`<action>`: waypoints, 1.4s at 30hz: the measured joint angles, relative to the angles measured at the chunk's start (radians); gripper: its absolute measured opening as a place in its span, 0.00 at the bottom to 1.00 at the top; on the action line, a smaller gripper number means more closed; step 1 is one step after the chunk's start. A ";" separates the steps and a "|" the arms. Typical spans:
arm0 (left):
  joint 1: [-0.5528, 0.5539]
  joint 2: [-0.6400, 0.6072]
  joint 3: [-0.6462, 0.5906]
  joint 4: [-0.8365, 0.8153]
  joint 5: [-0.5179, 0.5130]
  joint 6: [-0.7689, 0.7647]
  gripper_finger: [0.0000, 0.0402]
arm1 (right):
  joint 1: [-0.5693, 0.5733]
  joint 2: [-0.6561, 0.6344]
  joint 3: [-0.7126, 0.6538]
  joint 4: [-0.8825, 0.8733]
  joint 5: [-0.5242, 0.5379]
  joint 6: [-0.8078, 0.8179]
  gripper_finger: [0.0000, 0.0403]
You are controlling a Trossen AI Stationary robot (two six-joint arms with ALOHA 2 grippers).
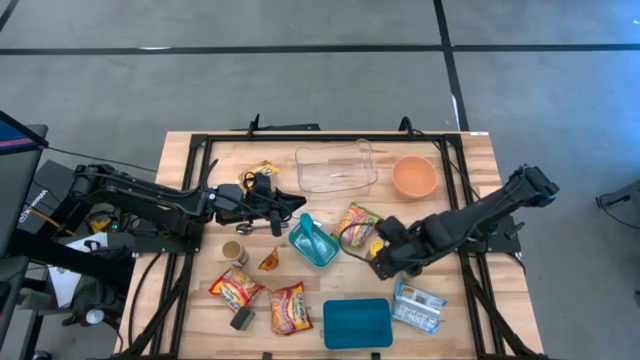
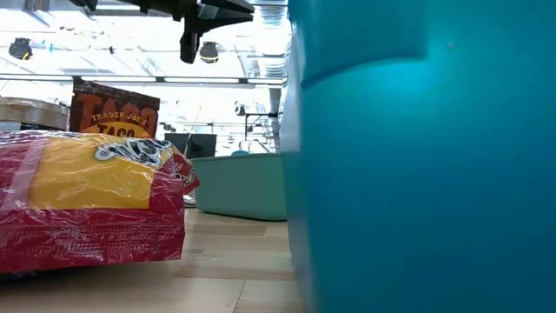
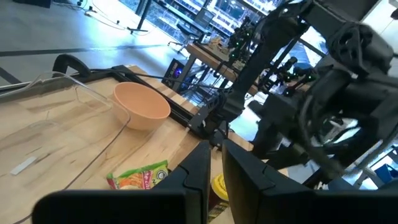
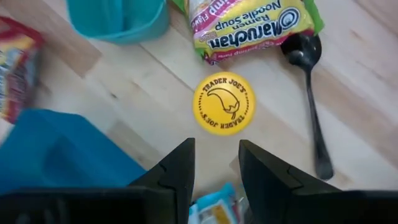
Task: Pick & Place Food Item
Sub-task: Put the yellow seasoning bottle into the blue bin
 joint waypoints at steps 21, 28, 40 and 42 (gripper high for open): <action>0.000 0.000 0.000 0.000 0.002 0.000 0.09 | -0.075 0.042 0.000 -0.015 -0.058 -0.283 0.29; 0.000 0.000 0.000 0.000 0.005 0.000 0.09 | -0.113 0.042 0.000 -0.014 -0.112 -0.283 0.35; 0.000 0.000 0.000 0.000 0.004 0.000 0.09 | -0.146 0.042 0.000 0.033 -0.136 -0.273 0.65; 0.000 0.000 0.000 0.000 0.003 0.000 0.09 | -0.146 0.042 0.000 0.034 -0.133 -0.273 0.68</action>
